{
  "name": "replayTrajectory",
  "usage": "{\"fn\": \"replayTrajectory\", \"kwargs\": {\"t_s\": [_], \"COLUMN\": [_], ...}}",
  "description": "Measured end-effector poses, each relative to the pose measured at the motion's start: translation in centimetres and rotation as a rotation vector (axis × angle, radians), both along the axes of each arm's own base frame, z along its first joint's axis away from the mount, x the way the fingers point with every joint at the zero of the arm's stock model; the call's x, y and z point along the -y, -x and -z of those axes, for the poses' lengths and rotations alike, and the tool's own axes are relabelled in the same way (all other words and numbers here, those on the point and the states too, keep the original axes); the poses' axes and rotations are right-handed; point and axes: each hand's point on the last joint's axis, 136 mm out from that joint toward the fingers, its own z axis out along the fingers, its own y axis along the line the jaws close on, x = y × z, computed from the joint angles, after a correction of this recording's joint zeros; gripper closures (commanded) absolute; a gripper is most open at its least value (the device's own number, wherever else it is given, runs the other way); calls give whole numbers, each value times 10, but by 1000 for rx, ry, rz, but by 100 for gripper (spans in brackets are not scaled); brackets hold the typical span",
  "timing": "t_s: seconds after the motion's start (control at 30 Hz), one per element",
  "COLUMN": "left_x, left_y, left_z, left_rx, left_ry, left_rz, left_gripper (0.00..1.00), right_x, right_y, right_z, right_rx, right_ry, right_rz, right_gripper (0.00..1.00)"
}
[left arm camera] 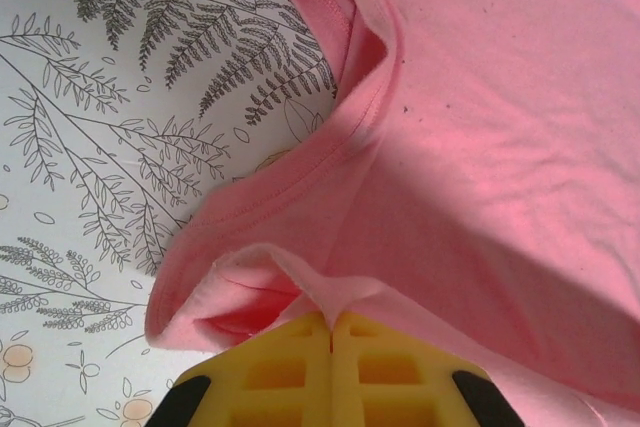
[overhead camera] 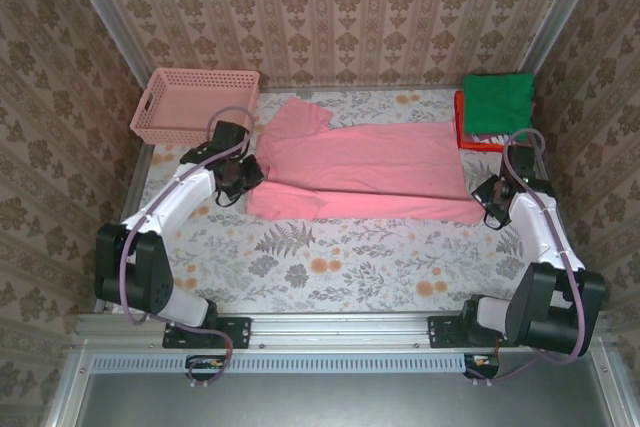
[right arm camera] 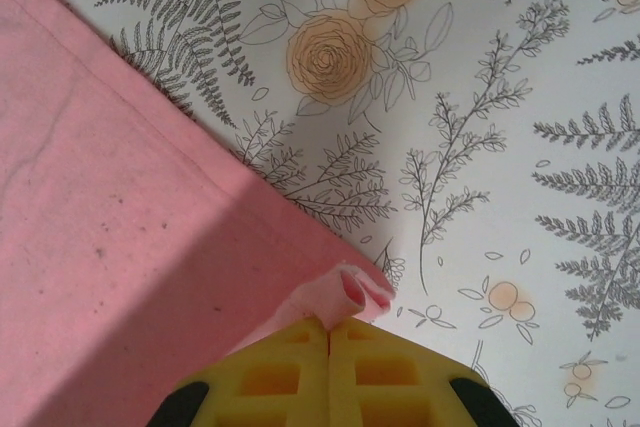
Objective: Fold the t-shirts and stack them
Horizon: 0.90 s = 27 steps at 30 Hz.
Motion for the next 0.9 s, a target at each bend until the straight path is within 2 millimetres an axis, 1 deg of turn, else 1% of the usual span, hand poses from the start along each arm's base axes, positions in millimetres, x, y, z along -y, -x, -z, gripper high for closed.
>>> {"fn": "replayTrajectory", "kwargs": {"t_s": [0.13,0.3,0.5,0.67,0.9], "left_x": [-1,-3,-5,-7,-8], "left_y": [-2,-9,-11,-12,-12], "left_z": [2,-2,-3,-3,-3], "left_rx": [-6,7,8,8,8], "left_ry": [-4,0,4,4,4], "left_rz": [5,6,3,-3,-5], "left_gripper": [100,100,100,100,100], "right_x": [-3,-9,-16,-19,-24], "right_y": [-15,-36,-50,-67,-78], "right_z": [0,6,18,17,15], "right_rx": [-21,-52,-98,-100,-96], "right_ry": [11,14,18,29,41], "right_rz": [-43,-90,-136,-161,-196], "right_gripper": [100,100,100,100,100]}}
